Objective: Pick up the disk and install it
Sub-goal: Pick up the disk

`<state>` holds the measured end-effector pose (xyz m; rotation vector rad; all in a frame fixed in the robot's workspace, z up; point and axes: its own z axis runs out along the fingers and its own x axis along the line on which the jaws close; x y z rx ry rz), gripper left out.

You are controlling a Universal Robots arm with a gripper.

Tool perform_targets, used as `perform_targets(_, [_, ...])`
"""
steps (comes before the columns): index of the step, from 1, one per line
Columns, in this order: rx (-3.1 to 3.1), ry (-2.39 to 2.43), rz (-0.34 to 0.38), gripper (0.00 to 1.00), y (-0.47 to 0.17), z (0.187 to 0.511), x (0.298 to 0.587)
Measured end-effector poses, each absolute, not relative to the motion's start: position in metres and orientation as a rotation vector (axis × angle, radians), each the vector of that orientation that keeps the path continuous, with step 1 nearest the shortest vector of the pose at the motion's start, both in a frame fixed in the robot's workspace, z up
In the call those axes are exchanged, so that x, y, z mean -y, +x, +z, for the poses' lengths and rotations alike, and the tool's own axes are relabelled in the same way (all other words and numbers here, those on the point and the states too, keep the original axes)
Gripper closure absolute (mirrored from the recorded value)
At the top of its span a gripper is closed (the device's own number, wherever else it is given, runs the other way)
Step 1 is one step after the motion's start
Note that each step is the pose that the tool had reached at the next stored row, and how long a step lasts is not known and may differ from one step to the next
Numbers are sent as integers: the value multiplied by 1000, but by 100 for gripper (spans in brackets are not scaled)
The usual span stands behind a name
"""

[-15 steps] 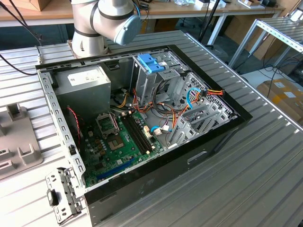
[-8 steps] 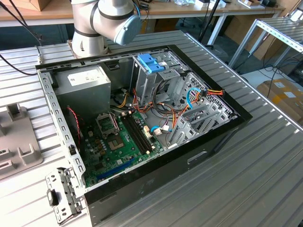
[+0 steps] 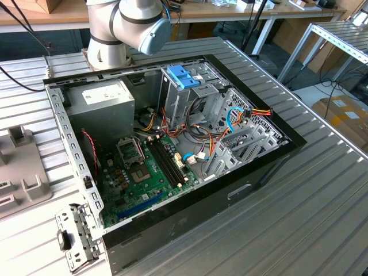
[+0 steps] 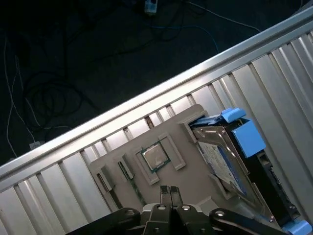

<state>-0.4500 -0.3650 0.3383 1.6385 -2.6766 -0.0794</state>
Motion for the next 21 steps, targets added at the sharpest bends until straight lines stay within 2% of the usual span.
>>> perform_targets(21, [2413, 1996, -78, 89, -450, 338, 365])
